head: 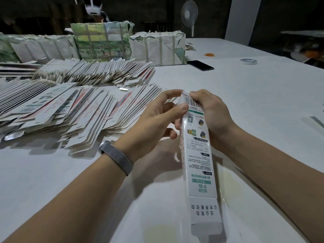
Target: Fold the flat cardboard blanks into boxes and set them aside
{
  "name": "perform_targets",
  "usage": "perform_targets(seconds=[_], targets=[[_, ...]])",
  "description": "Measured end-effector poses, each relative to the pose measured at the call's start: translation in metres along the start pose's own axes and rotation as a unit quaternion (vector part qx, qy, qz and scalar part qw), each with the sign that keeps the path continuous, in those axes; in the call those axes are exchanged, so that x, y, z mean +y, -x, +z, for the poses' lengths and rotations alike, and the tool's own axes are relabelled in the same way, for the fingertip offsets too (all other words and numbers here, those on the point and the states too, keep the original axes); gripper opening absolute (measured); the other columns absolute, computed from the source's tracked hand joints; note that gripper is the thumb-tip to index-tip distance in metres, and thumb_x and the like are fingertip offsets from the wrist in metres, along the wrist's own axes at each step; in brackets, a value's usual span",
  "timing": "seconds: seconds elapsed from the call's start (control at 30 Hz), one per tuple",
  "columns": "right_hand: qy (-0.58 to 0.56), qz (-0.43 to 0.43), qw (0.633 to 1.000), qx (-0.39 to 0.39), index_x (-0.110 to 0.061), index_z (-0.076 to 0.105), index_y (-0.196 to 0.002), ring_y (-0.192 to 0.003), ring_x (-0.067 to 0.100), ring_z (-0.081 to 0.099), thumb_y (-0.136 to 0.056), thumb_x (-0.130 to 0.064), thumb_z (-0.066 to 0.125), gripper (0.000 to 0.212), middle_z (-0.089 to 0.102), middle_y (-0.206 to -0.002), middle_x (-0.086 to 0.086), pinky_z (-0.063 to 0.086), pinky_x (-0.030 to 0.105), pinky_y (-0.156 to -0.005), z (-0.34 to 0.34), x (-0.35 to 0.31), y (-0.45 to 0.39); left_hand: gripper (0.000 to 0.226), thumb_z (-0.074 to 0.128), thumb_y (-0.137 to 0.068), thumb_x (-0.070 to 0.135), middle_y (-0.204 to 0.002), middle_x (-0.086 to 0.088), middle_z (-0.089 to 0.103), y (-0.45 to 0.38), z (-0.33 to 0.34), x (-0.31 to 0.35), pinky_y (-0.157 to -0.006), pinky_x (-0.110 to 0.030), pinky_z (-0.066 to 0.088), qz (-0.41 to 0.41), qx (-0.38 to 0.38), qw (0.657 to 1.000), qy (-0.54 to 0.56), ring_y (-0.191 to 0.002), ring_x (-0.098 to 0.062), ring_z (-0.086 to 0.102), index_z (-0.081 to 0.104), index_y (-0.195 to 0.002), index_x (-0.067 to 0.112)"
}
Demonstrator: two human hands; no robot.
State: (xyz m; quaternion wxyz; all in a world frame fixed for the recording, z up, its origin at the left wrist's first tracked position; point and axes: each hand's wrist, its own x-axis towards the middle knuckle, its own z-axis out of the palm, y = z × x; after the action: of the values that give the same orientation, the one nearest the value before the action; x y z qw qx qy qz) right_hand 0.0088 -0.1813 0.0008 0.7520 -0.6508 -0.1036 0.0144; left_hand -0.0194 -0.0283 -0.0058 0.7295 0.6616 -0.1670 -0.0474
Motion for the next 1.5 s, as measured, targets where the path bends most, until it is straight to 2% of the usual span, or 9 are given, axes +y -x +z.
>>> perform_targets(seconds=[0.17,0.33,0.43,0.53,0.73,0.93,1.07,1.3,1.5], targets=[[0.019,0.008,1.0,-0.004,-0.008,0.049,-0.086,-0.052,0.022,0.064,-0.102,-0.021,0.048,0.02,0.06,-0.068,0.011,0.052,0.029,-0.053,0.0,0.001,-0.002,0.024,0.053,-0.104,0.024,-0.1,-0.019,0.06,-0.001,-0.003,-0.005,-0.053,-0.024,0.042,-0.006,-0.013,1.0,-0.019,-0.089,-0.033,0.049,0.054,-0.129,0.021],[0.017,0.004,1.0,0.002,-0.01,0.045,-0.079,-0.062,0.027,0.065,-0.1,-0.017,0.048,0.023,0.06,-0.066,0.007,0.047,0.046,-0.072,0.0,0.0,-0.004,0.035,0.05,-0.094,0.035,-0.103,-0.022,0.06,-0.002,-0.003,-0.006,-0.075,-0.05,0.038,-0.007,-0.014,1.0,-0.024,-0.092,-0.035,0.051,0.058,-0.127,0.029],[-0.01,0.005,1.0,-0.008,-0.01,0.046,-0.08,-0.065,0.035,0.062,-0.1,-0.015,0.05,0.021,0.06,-0.071,0.012,0.048,0.049,-0.072,-0.001,0.002,-0.005,0.037,0.051,-0.096,0.035,-0.1,-0.019,0.058,-0.003,-0.003,-0.009,-0.062,-0.034,0.043,-0.001,-0.016,0.999,-0.034,-0.087,-0.033,0.049,0.054,-0.132,0.03],[-0.043,0.003,0.999,-0.022,-0.012,0.052,-0.084,-0.058,0.029,0.065,-0.1,-0.014,0.053,0.016,0.063,-0.07,0.007,0.054,0.038,-0.061,-0.001,0.004,-0.004,0.029,0.051,-0.102,0.029,-0.097,-0.015,0.056,-0.002,-0.003,-0.011,-0.05,-0.021,0.041,0.009,-0.024,0.999,-0.041,-0.076,-0.029,0.048,0.051,-0.132,0.029],[-0.077,-0.006,0.997,-0.019,-0.009,0.058,-0.078,-0.054,0.024,0.067,-0.094,-0.008,0.058,0.017,0.065,-0.067,0.005,0.054,0.027,-0.05,-0.007,0.002,-0.005,0.029,0.05,-0.094,0.033,-0.082,0.0,0.062,-0.002,0.0,-0.012,-0.054,-0.025,0.033,0.016,-0.04,0.998,-0.04,-0.062,-0.012,0.042,0.051,-0.123,0.035],[-0.067,-0.03,0.997,-0.005,-0.013,0.061,-0.074,-0.057,0.024,0.066,-0.095,-0.009,0.059,0.021,0.065,-0.069,0.006,0.056,0.03,-0.055,-0.004,0.004,-0.004,0.029,0.05,-0.096,0.033,-0.092,-0.009,0.06,-0.002,-0.001,-0.012,-0.06,-0.034,0.036,0.02,-0.03,0.999,-0.035,-0.082,-0.029,0.044,0.052,-0.124,0.04],[-0.063,-0.054,0.996,-0.023,-0.015,0.063,-0.079,-0.062,0.025,0.066,-0.098,-0.012,0.057,0.02,0.064,-0.076,0.007,0.056,0.034,-0.061,-0.002,0.004,-0.004,0.028,0.05,-0.098,0.03,-0.098,-0.012,0.057,-0.002,-0.004,-0.011,-0.056,-0.028,0.041,0.026,-0.034,0.999,-0.018,-0.086,-0.031,0.044,0.053,-0.125,0.039],[-0.028,-0.021,0.999,-0.015,-0.01,0.056,-0.069,-0.055,0.024,0.06,-0.093,-0.002,0.059,0.025,0.062,-0.065,0.008,0.052,0.032,-0.056,-0.007,-0.002,-0.007,0.036,0.051,-0.097,0.028,-0.082,-0.001,0.055,-0.002,-0.004,-0.015,-0.053,-0.023,0.037,0.004,-0.075,0.997,0.001,-0.063,-0.012,0.043,0.047,-0.13,0.041],[-0.005,0.025,0.998,-0.049,-0.008,0.049,-0.069,-0.057,0.028,0.061,-0.091,-0.003,0.054,0.024,0.061,-0.064,0.009,0.048,0.031,-0.054,-0.012,-0.006,-0.008,0.044,0.048,-0.097,0.026,-0.075,0.008,0.06,-0.001,-0.008,-0.014,-0.06,-0.03,0.032,-0.013,-0.107,0.994,0.005,-0.062,-0.009,0.042,0.039,-0.139,0.038]])
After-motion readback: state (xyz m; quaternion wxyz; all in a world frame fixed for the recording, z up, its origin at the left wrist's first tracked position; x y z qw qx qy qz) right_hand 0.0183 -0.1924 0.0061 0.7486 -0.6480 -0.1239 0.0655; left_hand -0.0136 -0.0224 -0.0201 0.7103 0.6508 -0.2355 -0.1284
